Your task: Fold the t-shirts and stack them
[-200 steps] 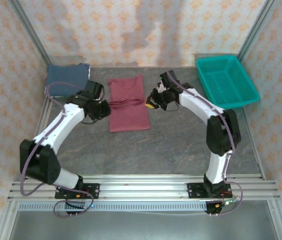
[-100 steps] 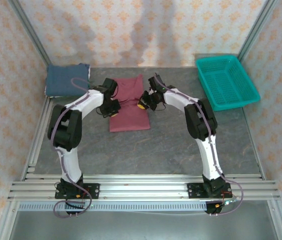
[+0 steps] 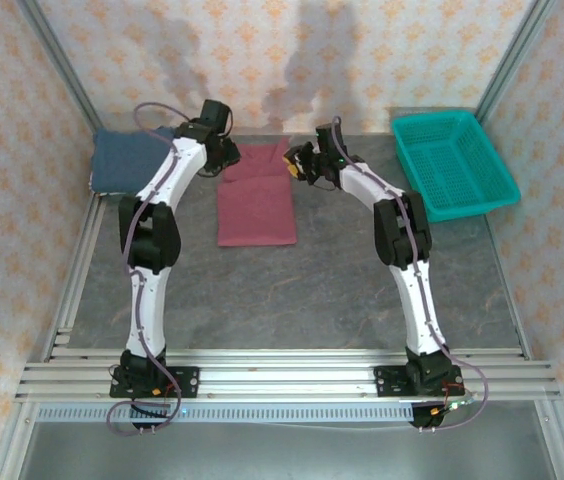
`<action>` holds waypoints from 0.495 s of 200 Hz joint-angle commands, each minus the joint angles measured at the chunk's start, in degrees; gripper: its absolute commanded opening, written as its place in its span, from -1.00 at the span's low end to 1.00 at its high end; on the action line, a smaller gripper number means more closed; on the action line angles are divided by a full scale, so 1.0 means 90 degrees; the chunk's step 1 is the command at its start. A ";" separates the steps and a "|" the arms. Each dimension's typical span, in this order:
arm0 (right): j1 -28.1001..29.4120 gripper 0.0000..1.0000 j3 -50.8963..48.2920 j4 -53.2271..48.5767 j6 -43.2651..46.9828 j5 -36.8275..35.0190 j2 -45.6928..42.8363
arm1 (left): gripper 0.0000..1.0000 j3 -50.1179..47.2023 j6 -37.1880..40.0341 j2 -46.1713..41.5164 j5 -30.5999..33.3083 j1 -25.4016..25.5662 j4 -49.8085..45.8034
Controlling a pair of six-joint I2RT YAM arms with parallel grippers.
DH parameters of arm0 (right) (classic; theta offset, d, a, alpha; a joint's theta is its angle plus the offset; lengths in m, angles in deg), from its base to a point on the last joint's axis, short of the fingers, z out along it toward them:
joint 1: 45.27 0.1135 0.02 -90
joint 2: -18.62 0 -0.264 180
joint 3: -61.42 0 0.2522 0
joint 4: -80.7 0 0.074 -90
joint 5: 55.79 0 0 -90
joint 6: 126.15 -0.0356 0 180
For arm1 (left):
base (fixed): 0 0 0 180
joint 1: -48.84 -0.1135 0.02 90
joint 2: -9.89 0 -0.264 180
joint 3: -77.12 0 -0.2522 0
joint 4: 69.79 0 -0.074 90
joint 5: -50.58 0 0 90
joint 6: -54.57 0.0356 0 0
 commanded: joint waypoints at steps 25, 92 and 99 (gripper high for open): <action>0.0357 0.21 -0.2448 -0.1322 0.1180 -0.0176 -0.2415 | 0.33 -0.3111 -0.0253 -0.2967 -0.0694 0.0107 0.0139; 0.0837 0.27 -0.4157 -0.1272 0.1111 -0.0163 -0.2994 | 0.39 -0.7237 -0.0868 -0.4972 -0.1433 0.0138 0.1236; 0.0854 0.26 -0.4160 -0.1254 0.1096 -0.0176 -0.2942 | 0.39 -0.7324 -0.0925 -0.4915 -0.1465 0.0140 0.1369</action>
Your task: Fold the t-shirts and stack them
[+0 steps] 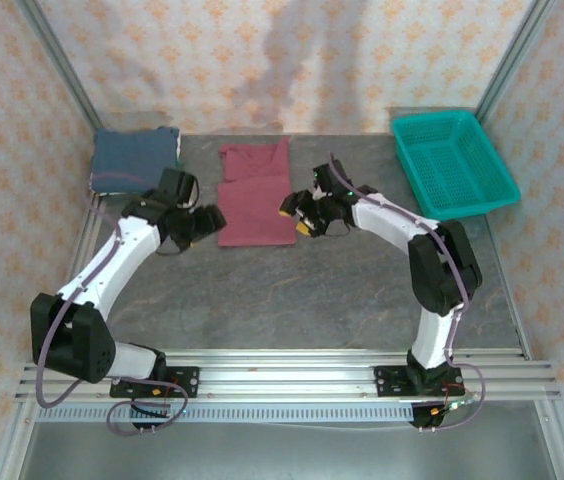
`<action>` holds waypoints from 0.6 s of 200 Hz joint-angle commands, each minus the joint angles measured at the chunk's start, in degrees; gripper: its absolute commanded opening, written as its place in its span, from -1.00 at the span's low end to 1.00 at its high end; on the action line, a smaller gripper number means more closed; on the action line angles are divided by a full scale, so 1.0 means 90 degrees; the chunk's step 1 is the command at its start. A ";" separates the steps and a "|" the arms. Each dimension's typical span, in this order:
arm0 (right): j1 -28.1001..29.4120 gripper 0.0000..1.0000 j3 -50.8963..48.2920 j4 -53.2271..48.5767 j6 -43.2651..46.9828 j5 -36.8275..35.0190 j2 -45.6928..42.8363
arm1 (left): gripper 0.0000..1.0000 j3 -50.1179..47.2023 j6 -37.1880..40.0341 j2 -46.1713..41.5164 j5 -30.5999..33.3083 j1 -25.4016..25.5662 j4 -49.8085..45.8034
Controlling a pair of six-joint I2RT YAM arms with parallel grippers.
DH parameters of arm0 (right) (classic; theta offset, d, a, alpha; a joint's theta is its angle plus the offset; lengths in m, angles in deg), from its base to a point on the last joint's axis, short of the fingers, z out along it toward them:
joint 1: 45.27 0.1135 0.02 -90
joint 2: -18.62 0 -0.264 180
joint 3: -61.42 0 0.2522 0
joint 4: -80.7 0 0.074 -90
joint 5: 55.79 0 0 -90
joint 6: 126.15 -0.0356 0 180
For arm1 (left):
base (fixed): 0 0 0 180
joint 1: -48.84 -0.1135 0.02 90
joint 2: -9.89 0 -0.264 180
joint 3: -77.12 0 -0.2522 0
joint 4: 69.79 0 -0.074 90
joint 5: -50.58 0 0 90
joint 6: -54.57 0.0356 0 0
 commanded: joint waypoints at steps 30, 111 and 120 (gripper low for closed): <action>0.0055 0.23 -0.0077 0.0180 -0.0142 -0.0105 0.0342 | 0.36 -0.0441 -0.0519 0.0399 -0.0334 -0.0002 0.1222; 0.0070 0.15 0.0144 0.0390 -0.0354 -0.0077 0.0880 | 0.19 -0.0209 -0.0998 0.1482 -0.0285 -0.0056 0.1968; 0.0071 0.14 0.0190 0.0422 -0.0394 -0.0054 0.0950 | 0.17 -0.0195 -0.1061 0.1577 -0.0284 -0.0067 0.2076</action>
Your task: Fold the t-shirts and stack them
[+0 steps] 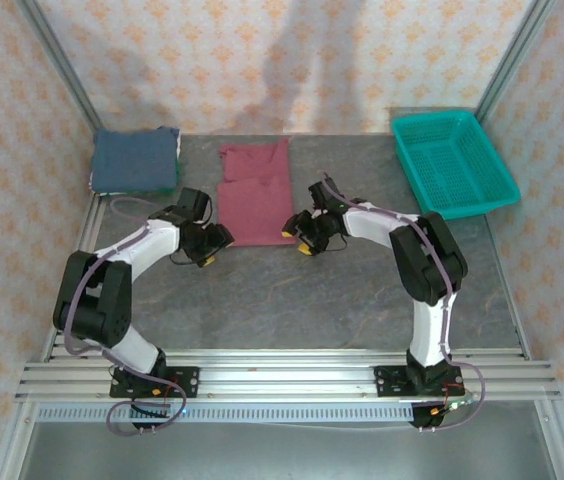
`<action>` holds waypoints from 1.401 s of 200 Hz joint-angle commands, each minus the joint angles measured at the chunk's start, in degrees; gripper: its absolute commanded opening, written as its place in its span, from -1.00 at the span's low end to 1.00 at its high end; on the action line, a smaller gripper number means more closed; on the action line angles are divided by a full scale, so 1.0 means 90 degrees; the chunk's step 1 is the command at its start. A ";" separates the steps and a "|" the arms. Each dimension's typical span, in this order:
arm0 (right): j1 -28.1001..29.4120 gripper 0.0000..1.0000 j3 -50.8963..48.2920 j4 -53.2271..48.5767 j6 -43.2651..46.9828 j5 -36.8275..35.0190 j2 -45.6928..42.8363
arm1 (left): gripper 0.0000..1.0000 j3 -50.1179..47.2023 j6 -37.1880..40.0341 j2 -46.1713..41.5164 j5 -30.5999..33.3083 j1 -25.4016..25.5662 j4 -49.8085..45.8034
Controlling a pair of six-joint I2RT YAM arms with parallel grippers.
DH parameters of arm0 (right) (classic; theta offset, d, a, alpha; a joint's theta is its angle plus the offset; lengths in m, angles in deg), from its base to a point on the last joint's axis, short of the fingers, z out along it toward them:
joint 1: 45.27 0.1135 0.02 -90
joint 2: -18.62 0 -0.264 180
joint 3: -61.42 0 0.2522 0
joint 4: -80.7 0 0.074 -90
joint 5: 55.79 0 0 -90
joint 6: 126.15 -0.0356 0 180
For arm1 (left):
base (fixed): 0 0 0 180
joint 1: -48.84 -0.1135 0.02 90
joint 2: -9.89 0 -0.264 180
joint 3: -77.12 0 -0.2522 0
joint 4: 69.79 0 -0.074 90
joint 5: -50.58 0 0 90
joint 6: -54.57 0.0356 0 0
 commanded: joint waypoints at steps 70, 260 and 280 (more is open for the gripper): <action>0.0060 -0.04 0.0971 -0.0069 -0.0118 -0.0111 0.0858 | -0.02 0.0604 -0.0340 0.1040 0.0116 -0.0066 0.0730; 0.1948 -1.00 -0.2549 0.0227 -0.2051 -0.1390 -0.2385 | -1.00 -0.1833 -0.0355 -0.2567 0.1042 0.1225 -0.1245; 0.2594 -1.00 -0.2987 0.0029 -0.2561 -0.1824 -0.3081 | -1.00 -0.2365 -0.0789 -0.3795 0.1142 0.1571 -0.1799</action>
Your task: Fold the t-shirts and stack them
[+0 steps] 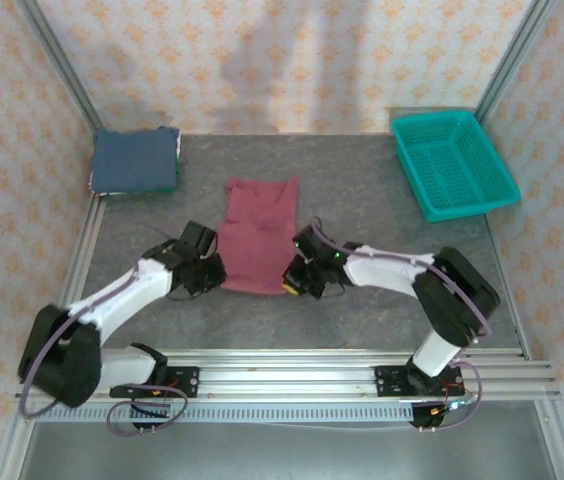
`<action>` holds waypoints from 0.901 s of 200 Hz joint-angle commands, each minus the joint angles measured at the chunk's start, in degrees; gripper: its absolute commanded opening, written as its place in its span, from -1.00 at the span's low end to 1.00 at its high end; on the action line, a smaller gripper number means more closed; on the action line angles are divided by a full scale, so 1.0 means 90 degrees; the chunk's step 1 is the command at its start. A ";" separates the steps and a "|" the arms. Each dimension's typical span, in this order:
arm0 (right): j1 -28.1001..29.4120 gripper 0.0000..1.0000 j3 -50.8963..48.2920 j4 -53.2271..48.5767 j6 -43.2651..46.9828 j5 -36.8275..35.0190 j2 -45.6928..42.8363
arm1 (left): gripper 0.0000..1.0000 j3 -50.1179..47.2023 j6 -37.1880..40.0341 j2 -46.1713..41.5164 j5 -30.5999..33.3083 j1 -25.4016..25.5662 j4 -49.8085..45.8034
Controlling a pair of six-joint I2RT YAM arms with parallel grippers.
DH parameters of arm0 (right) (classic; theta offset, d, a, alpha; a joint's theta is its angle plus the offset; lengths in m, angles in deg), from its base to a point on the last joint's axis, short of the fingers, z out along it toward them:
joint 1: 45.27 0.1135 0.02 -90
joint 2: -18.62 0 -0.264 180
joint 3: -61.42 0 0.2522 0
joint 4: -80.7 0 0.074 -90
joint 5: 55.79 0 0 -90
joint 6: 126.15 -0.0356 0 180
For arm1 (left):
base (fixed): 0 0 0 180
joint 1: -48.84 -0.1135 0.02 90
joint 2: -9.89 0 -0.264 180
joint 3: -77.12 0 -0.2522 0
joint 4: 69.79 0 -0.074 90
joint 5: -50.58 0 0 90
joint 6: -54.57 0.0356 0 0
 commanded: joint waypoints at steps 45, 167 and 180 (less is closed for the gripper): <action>0.1632 -1.00 -0.0595 -0.0657 -0.1585 -0.1575 -0.1730 | -1.00 -0.0460 -0.0892 -0.2682 0.0619 0.0627 -0.2293; 0.0528 -1.00 0.1918 -0.2483 -0.0008 -0.1807 -0.1497 | -1.00 0.2159 0.0290 -0.0823 0.0018 -0.0463 -0.2065; 0.0330 -1.00 0.2130 -0.2532 0.0170 -0.1668 -0.1308 | -1.00 0.2344 0.0437 -0.0542 -0.0143 -0.0695 -0.2008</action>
